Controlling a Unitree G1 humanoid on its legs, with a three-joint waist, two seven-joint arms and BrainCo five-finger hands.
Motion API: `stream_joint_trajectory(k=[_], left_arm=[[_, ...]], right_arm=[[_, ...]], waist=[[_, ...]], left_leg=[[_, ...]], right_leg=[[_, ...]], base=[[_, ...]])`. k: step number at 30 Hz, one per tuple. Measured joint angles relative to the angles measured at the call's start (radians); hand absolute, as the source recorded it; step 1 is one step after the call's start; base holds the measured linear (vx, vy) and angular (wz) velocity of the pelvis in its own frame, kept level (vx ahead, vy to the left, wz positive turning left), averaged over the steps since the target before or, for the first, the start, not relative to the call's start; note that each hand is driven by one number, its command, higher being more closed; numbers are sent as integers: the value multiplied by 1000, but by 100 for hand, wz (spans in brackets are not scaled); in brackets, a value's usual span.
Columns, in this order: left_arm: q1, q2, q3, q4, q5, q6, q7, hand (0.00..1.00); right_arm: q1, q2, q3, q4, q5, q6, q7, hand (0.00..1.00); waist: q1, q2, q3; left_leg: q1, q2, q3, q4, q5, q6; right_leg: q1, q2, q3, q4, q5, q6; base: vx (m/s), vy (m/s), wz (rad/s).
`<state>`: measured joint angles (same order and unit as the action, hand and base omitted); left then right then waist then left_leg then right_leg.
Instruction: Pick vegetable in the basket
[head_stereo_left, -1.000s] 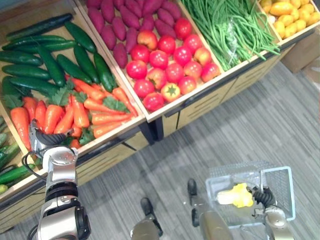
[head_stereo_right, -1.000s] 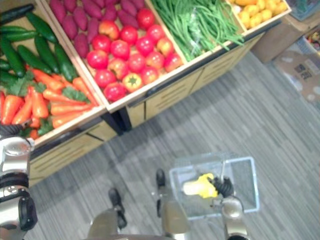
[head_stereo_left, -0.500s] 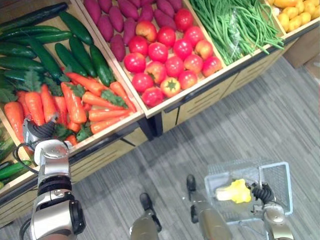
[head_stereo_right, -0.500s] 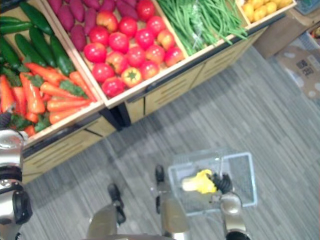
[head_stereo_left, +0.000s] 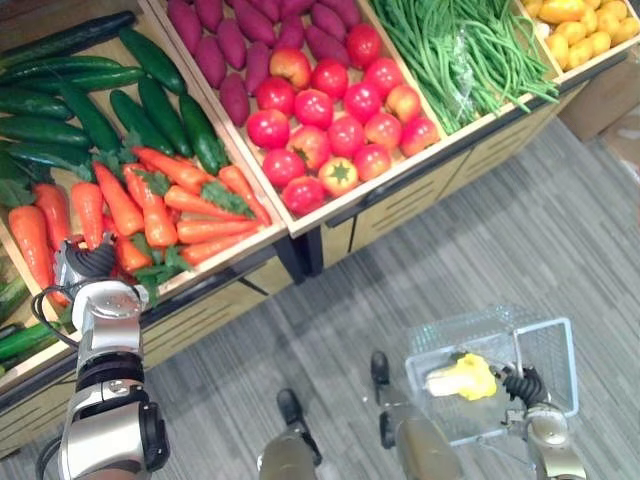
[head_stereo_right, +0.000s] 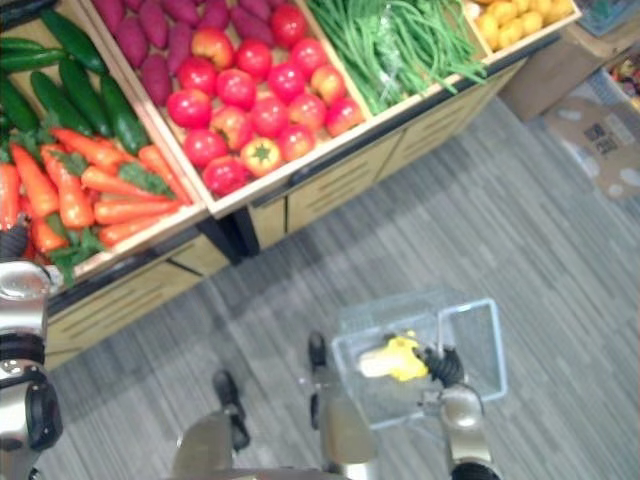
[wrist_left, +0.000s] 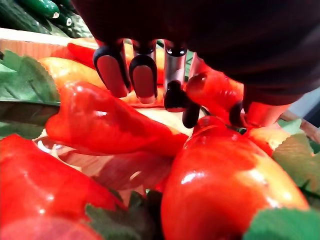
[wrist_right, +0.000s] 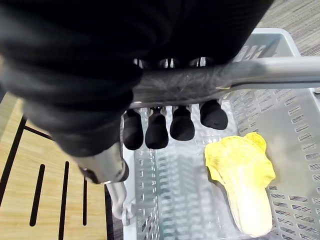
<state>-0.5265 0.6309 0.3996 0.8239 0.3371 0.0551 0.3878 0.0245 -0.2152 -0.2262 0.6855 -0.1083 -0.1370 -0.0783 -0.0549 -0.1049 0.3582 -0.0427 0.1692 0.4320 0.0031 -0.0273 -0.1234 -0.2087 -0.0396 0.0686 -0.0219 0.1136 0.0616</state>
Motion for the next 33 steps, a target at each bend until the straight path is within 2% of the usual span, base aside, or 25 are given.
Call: stream_joint_trajectory(k=[7,11,15,20,26,28,30,33], left_arm=[[38,0,0,-117,0,-3,1,100],[61,-3,0,-166,0,-3,1,100],[92,-5,3,-197,10,-3,1,100],[94,-5,5,-205,32,-3,1,100],[218,-34,5,-388,45,-12,0,100],[270,-78,2,-490,76,-23,0,100],[352,-126,-2,-619,81,-53,-7,100],[412,-140,-3,-650,107,-91,-32,100]], right_arm=[[13,3,-4,21,-1,0,2,100],[32,4,-30,33,-1,2,6,100],[67,4,-49,35,-2,3,22,100],[98,4,-51,36,-9,6,25,100],[118,4,-91,36,-10,7,36,100],[132,4,-112,36,-10,7,37,100],[137,4,-124,36,-10,9,37,100],[136,4,-132,32,-11,13,38,100]], waist=[[5,5,-11],[7,22,-33],[8,43,-86],[10,54,-142],[18,62,-188],[28,67,-205],[29,71,-225],[29,79,-232]], left_leg=[[16,-1,-11,0,1,1],[21,-3,-22,0,4,4],[30,-2,-31,-2,4,4],[49,-8,-36,-53,36,6],[65,-19,-40,-94,60,8],[67,-19,-55,-99,59,5],[64,-22,-63,-103,54,-1],[81,-27,-65,-102,58,6]], right_leg=[[25,-5,-17,-4,0,1],[35,-10,-34,-2,-1,1],[49,-11,-41,-3,-2,2],[58,-15,-61,-5,-3,2],[64,-18,-68,-14,-6,7],[72,-20,-68,-24,-6,7],[81,-24,-75,-37,-4,10],[100,-26,-85,-38,1,8]], base=[[5,-5,5],[-10,-2,9],[-8,-2,6],[-25,-6,11],[-5,1,3],[26,2,10],[36,2,12],[36,8,7]])
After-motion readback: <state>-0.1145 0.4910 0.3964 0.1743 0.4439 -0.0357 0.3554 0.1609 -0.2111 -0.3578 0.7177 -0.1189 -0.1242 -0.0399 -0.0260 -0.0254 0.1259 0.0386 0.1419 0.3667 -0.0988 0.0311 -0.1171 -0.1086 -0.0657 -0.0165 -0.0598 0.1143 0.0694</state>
